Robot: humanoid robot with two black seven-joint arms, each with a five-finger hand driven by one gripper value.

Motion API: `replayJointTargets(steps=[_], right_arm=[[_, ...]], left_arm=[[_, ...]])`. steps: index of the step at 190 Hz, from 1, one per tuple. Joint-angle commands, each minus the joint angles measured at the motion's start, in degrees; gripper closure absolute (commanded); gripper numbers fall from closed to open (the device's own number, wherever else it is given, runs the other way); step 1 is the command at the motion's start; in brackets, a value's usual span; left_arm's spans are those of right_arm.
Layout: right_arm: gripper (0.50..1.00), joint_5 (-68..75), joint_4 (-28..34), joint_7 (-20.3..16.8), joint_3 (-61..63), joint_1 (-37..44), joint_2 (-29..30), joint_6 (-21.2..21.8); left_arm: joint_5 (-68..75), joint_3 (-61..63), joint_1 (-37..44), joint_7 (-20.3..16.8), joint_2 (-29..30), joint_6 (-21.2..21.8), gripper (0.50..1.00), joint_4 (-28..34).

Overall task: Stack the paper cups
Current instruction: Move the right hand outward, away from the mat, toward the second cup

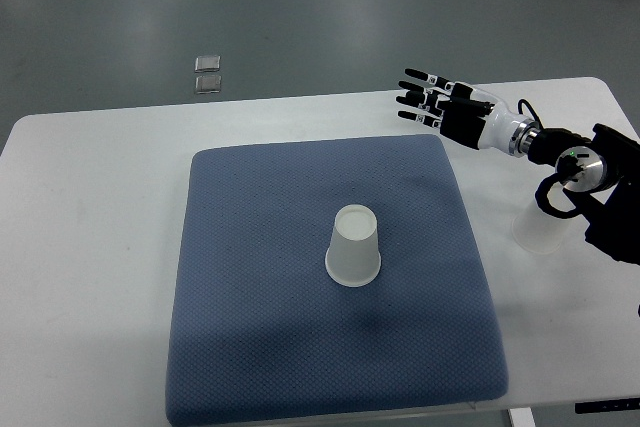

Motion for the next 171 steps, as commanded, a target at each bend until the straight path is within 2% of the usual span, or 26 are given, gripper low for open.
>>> replayJointTargets(steps=[1,83,124,171], right_arm=[[0.574,0.0,0.0,0.3,-0.2,0.0,0.0,0.6],[0.574,0.3,-0.1,0.3,0.5,0.0,-0.6,1.3],[0.574,3.3,-0.3,0.3,1.4,0.0,-1.4,-0.4],[0.574,2.4,-0.5,0.2,0.4,0.0,-1.5,0.1]], left_arm=[[0.0,0.0,0.0,-0.1,0.0,0.2,0.5,-0.1],[0.0,0.4,0.0,-0.8,0.0,0.3,0.5,0.7],[0.0,0.1,0.0,-0.8,0.0,0.3,0.5,0.5],[0.0,0.2,0.0,-0.8,0.0,0.3,0.5,0.5]])
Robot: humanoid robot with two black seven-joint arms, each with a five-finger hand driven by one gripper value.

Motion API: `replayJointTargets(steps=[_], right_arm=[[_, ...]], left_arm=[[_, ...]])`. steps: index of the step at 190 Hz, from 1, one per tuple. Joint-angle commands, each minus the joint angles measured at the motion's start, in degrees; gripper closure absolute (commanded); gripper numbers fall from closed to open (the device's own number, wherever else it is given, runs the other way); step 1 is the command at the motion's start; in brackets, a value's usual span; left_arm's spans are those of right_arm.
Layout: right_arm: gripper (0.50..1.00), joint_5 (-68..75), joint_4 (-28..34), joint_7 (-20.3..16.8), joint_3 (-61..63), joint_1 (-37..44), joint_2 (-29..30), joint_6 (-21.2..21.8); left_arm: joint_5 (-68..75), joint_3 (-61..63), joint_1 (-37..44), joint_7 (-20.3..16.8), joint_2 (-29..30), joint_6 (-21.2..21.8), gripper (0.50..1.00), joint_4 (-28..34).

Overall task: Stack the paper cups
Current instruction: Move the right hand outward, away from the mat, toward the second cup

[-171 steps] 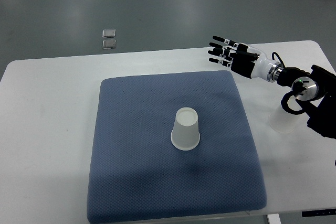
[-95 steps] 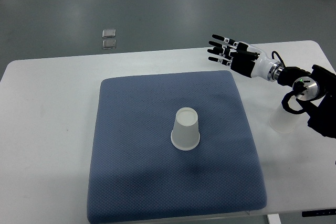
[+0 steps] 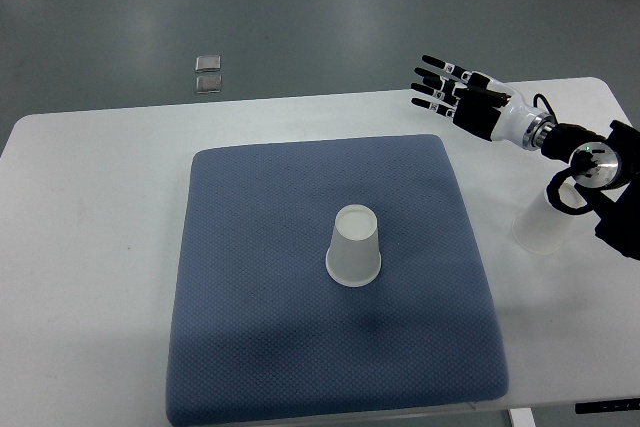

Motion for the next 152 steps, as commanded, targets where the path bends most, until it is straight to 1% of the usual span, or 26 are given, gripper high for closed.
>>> replayJointTargets(steps=[1,46,60,69,97,122,138,152], right_arm=[[0.574,-0.5,-0.2,0.0,-0.4,0.1,0.0,-0.2],[0.576,-3.4,-0.2,0.1,-0.5,0.0,-0.3,0.1],[0.576,-3.1,-0.2,0.1,0.4,-0.1,-2.2,0.4],[0.576,-2.8,-0.2,0.0,0.4,0.0,-3.3,1.3],[0.576,-3.2,-0.2,0.1,0.2,0.2,-4.0,1.3],[0.576,-4.2,0.5,0.1,-0.7,0.3,-6.7,1.3],[0.576,-6.1,2.0,0.1,-0.8,0.3,-8.1,1.3],[0.576,-11.1,6.2,0.2,-1.0,0.2,-12.0,1.3]], left_arm=[[0.0,0.0,0.0,0.0,0.0,0.0,0.5,0.0],[0.0,0.0,0.0,0.0,0.0,0.0,0.5,0.1],[0.0,0.0,0.0,0.0,0.0,0.0,0.5,0.0],[0.0,0.0,0.0,-0.1,0.0,0.0,0.5,0.0],[0.0,0.0,0.0,-0.1,0.0,0.0,0.5,0.0],[0.0,0.0,0.0,0.0,0.0,0.0,0.5,0.0],[0.0,0.0,0.0,0.0,0.0,0.0,0.5,0.0],[0.0,0.0,0.0,0.0,0.0,0.0,0.5,0.0]])
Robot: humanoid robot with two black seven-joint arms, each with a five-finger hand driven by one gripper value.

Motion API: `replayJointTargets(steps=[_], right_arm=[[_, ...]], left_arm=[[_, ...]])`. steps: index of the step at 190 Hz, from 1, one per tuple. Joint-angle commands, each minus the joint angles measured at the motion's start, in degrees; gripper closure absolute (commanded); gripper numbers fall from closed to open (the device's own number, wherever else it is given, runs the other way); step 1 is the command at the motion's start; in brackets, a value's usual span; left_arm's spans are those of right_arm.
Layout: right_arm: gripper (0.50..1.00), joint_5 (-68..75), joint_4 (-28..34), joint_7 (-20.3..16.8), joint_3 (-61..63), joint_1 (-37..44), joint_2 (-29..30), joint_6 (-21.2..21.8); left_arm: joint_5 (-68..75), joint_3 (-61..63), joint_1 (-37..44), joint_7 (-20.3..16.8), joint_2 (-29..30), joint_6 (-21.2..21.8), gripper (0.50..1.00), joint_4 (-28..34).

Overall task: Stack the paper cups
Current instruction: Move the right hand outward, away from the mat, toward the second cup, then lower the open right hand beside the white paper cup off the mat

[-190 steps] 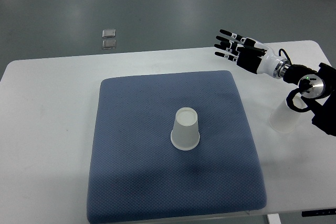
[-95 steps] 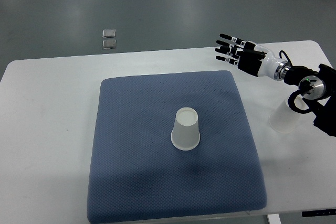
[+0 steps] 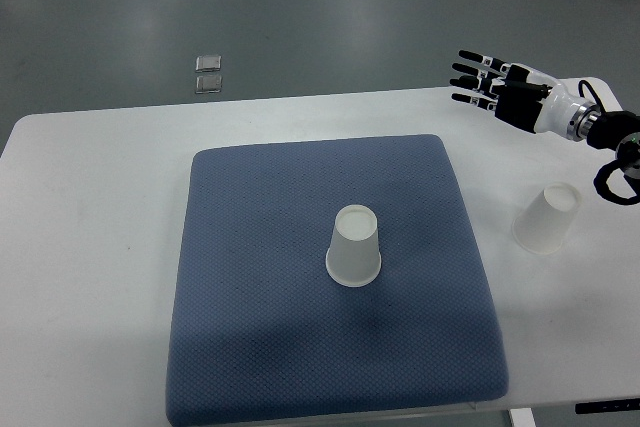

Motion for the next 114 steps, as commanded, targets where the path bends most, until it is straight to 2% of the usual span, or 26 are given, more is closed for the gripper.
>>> replayJointTargets(steps=[1,11,31,114], right_arm=[[0.576,-5.2,4.3,0.1,-0.2,-0.1,-4.1,0.0],[0.576,-11.9,8.5,1.2,-0.3,-0.3,-7.4,0.0],[0.576,-23.3,12.4,5.3,-1.5,-0.3,-11.3,0.0],[0.576,-42.5,14.8,13.6,-6.6,2.7,-21.9,0.0]], left_arm=[[0.0,0.0,0.0,0.0,0.0,0.0,0.5,0.0],[0.0,0.0,0.0,-0.1,0.0,0.0,0.5,0.0],[0.0,0.0,0.0,-0.1,0.0,0.0,0.5,0.0],[0.0,0.0,0.0,-0.1,0.0,0.0,0.5,0.0]])
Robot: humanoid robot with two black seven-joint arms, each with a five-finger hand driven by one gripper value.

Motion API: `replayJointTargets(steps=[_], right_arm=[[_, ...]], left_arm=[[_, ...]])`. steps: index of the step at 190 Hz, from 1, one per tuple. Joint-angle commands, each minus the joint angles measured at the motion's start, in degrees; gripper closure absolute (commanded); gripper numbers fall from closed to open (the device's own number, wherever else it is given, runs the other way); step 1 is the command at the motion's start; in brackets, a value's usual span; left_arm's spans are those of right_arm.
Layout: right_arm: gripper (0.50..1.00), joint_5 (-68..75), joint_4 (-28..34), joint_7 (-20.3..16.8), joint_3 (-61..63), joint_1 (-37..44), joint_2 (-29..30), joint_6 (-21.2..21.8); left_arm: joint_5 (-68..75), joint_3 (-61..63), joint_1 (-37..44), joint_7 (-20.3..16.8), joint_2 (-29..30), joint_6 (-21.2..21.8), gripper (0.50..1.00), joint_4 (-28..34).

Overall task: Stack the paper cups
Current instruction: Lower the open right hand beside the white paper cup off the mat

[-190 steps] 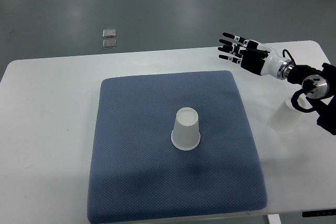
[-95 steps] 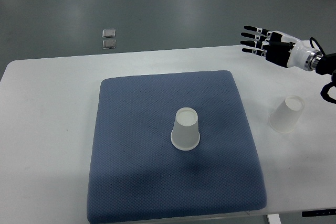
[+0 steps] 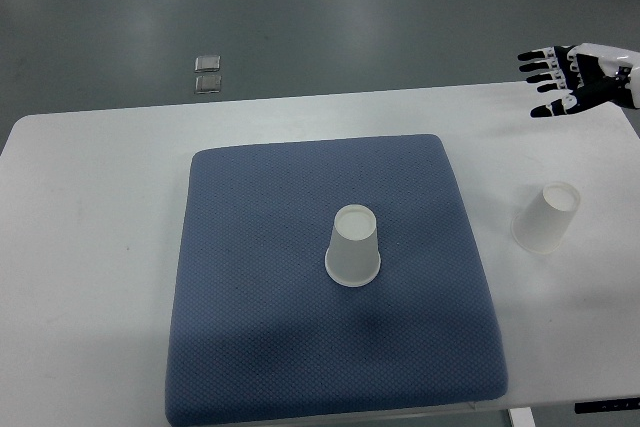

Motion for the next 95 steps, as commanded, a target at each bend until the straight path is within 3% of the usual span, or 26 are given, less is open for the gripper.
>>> replayJointTargets(steps=[1,80,95], right_arm=[[0.576,-3.9,1.2,2.6,-3.0,0.8,-2.4,0.0],[0.579,-17.6,12.7,12.1,-15.4,0.7,-10.0,0.0],[0.579,-21.7,14.3,14.9,-18.9,0.7,-11.1,-4.1]], left_arm=[[0.0,0.0,0.0,-0.1,0.0,0.0,0.5,0.0],[0.0,0.0,0.0,0.0,0.0,0.0,0.5,0.0],[0.0,0.0,0.0,-0.1,0.0,0.0,0.5,0.0]])
